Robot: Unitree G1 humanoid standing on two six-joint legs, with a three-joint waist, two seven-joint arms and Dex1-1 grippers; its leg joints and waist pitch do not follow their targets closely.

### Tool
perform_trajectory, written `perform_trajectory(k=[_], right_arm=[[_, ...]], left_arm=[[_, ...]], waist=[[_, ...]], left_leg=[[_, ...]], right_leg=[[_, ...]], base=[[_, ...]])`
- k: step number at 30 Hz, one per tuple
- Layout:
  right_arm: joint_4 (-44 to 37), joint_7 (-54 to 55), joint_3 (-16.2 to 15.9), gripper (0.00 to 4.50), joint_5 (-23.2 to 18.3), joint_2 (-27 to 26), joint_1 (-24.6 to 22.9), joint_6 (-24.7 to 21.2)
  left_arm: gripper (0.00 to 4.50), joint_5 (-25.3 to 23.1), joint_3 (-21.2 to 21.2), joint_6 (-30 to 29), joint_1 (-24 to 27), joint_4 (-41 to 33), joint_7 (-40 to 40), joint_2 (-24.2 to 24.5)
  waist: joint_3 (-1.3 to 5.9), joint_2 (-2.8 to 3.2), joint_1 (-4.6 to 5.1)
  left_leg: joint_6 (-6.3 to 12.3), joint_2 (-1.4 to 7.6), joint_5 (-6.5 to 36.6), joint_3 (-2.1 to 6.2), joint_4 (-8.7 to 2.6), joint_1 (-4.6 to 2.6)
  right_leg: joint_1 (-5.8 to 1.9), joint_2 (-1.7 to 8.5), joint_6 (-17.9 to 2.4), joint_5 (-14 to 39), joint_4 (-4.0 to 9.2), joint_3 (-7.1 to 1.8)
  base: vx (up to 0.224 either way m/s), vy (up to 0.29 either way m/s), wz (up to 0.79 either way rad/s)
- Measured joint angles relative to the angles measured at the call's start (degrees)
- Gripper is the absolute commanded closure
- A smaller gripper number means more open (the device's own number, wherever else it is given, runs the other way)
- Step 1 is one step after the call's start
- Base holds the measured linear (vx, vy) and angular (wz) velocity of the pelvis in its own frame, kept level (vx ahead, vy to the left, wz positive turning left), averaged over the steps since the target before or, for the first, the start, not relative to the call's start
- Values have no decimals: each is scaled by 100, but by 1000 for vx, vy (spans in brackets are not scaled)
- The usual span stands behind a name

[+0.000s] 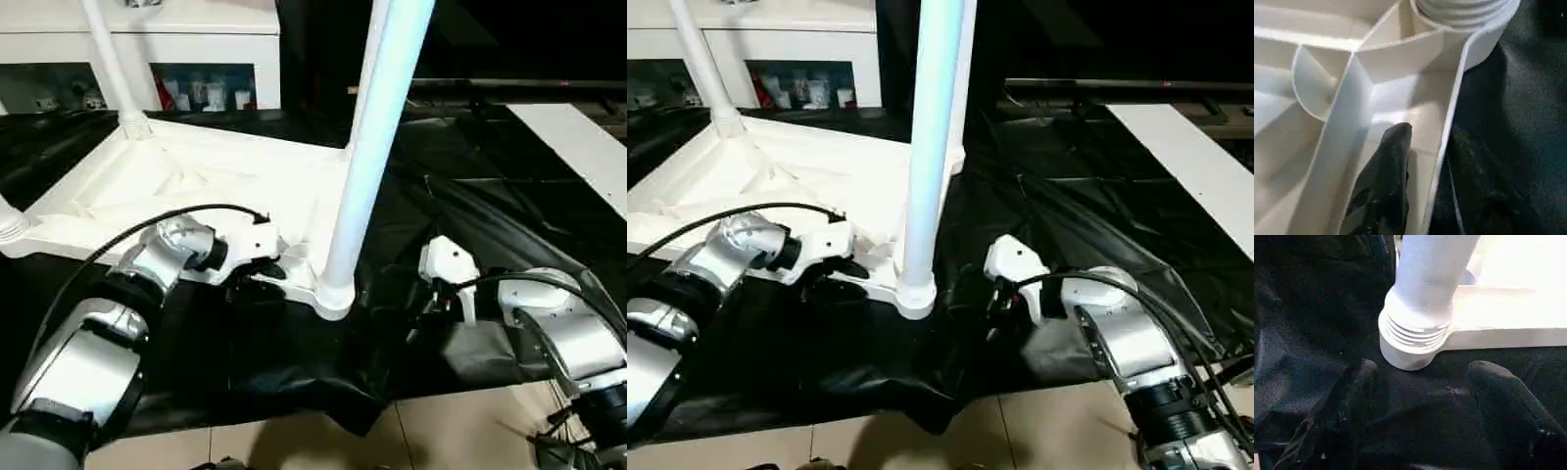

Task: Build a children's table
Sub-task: Rotate table base

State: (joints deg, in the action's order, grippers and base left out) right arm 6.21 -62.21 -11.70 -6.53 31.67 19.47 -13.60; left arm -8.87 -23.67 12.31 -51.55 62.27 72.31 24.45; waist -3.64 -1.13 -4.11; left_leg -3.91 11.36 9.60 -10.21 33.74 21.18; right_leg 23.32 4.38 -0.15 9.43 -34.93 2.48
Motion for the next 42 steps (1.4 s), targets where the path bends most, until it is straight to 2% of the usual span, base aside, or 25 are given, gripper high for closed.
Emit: perform_trajectory(k=[3, 9, 14, 18, 23, 29, 35, 42], right_arm=[[-128, 30, -1, 125, -12, 0, -118, -13], [-139, 234, 12, 125, -12, -65, -140, -22], [24, 555, 45, 125, -1, -267, -82, -8], [253, 852, 155, 125, 69, -317, 75, 9], [352, 1023, 213, 125, 71, -408, 87, 1], [412, 1149, 222, 125, 68, -479, 87, -7], [664, 1249, 233, 125, 62, -680, 109, 51], [1035, 1350, 236, 125, 13, -871, 387, 270]], left_arm=[[367, -112, -100, -34, -34, 44, 46, 7], [408, -139, -85, -302, -63, 35, 137, -27], [427, 93, 154, -1038, 17, -149, 234, -234], [446, 183, 258, -1455, 227, -574, 134, -240], [449, 186, 298, -1780, 479, -1119, -189, -301], [449, 207, 478, -2096, 966, -1909, -529, -495], [449, 394, 679, -2147, 1326, -2355, -912, -694], [449, 408, 699, -2186, 1615, -2829, -939, -578]], waist=[[0, 3, -33], [0, 2, -22], [-2, -1, 5], [-1, 1, 75], [7, 13, 86], [44, 74, 87], [53, 87, 96], [55, 83, 122]], left_leg=[[0, 0, 0, 0, -1, 0], [0, 0, 0, -2, -2, -4], [1, -1, 0, -6, -1, -5], [0, 0, 0, -5, -4, -8], [1, -1, 0, -7, -4, -10], [2, -5, 1, -11, -4, -11], [2, -5, 1, -10, -1, -12], [3, -5, 2, -10, -10, -11]], right_leg=[[0, 0, 0, 0, 0, 0], [0, 0, 0, 0, 0, -3], [1, 0, 0, 0, 1, -6], [1, 0, 0, 0, -1, -4], [0, 0, 1, 1, 0, -6], [-3, 6, 4, 3, 3, -9], [-4, 6, 31, 19, 2, -9], [-3, 6, 47, 29, 4, -8]], base=[[0, 0, 0], [0, 0, 0], [0, 0, 0], [0, 0, 0], [0, 0, 0], [0, 0, 0], [0, 0, 0], [0, 0, 0]])
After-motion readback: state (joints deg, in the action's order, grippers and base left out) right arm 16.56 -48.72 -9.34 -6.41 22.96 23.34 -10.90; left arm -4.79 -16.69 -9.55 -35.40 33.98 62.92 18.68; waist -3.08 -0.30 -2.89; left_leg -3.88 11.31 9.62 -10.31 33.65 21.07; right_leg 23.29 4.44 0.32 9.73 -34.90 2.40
